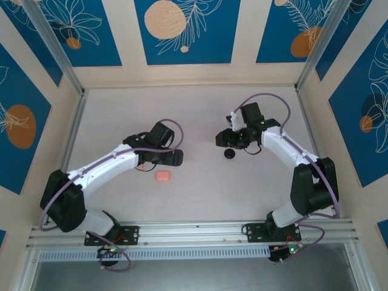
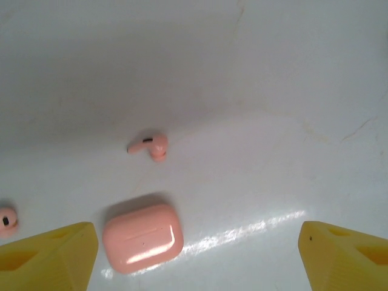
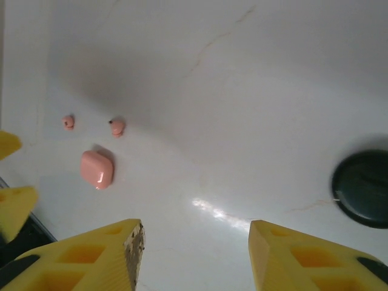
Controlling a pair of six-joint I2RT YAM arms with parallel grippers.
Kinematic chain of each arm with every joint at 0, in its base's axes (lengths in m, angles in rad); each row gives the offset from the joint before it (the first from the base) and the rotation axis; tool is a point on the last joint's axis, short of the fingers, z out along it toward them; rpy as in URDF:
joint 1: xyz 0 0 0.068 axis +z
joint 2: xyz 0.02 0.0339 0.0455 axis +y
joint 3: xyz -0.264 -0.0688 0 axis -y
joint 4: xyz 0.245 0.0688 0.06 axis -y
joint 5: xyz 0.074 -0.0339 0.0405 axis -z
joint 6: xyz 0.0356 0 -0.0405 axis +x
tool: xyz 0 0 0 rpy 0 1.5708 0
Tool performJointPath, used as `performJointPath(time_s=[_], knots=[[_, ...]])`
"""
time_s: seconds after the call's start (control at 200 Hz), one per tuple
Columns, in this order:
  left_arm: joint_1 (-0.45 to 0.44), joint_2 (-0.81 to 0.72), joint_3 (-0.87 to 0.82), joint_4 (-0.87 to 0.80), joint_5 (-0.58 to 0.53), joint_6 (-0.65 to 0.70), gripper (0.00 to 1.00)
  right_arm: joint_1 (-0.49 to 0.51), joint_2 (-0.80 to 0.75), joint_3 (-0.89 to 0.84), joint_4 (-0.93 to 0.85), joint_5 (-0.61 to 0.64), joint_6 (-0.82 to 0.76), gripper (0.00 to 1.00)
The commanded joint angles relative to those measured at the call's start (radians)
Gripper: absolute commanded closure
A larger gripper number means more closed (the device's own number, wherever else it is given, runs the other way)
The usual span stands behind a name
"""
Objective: Insert the wireless bluetooth earbuds into the charging case
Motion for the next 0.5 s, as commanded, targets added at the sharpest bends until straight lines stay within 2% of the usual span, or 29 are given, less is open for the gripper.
performJointPath(time_s=[0.0, 0.26, 0.495], knots=[[0.008, 0.045, 0.039, -0.161, 0.027, -0.086, 0.15, 0.058, -0.068, -0.053, 0.148, -0.007, 0.104, 0.49], [0.009, 0.132, 0.066, -0.258, -0.068, -0.107, 0.17, 0.106, -0.082, -0.089, 0.162, -0.005, 0.102, 0.49], [0.008, 0.219, 0.069, -0.258, -0.056, -0.106, 0.16, 0.11, -0.075, -0.098, 0.167, -0.005, 0.089, 0.48]])
